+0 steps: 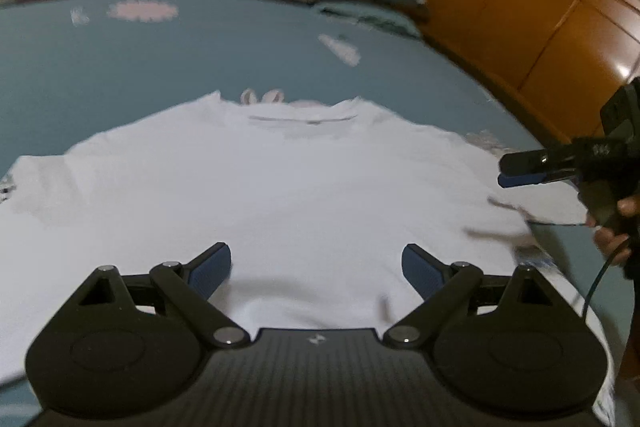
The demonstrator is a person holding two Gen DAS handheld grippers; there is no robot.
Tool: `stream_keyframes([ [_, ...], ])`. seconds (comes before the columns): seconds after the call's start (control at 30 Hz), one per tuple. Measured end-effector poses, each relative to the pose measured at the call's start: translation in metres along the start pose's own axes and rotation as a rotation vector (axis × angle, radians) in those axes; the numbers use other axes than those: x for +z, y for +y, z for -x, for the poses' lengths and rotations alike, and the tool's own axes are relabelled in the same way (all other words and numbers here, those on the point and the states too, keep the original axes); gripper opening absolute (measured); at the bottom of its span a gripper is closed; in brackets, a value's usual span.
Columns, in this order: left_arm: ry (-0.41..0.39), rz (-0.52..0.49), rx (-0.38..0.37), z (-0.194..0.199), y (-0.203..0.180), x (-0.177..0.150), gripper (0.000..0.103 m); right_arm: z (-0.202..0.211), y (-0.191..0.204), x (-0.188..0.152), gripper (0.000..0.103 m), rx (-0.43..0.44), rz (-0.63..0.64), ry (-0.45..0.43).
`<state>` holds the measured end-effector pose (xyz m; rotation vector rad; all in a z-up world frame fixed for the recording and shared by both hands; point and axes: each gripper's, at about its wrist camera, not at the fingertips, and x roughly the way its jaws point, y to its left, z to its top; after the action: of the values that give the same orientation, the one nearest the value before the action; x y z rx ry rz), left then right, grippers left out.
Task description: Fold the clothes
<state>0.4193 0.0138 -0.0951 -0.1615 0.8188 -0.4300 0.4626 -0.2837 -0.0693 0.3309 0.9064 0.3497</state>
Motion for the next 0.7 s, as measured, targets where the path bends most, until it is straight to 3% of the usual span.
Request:
stream_keyframes([
  [0.2, 0.019, -0.01, 0.019, -0.044, 0.027, 0.033, 0.092, -0.068, -0.026, 0.033, 0.103, -0.082, 0.097, 0.033],
  [0.3, 0.012, 0.006, 0.036, -0.062, 0.044, 0.051, 0.092, -0.086, -0.037, 0.046, 0.103, -0.102, 0.151, 0.007],
  [0.63, -0.01, 0.017, 0.148, -0.084, 0.057, 0.087, 0.093, -0.095, -0.051, 0.078, 0.103, -0.108, 0.15, -0.056],
  [0.7, -0.004, 0.006, 0.1, -0.078, 0.053, 0.089, 0.093, -0.088, -0.047, 0.081, 0.103, -0.05, 0.136, -0.061],
])
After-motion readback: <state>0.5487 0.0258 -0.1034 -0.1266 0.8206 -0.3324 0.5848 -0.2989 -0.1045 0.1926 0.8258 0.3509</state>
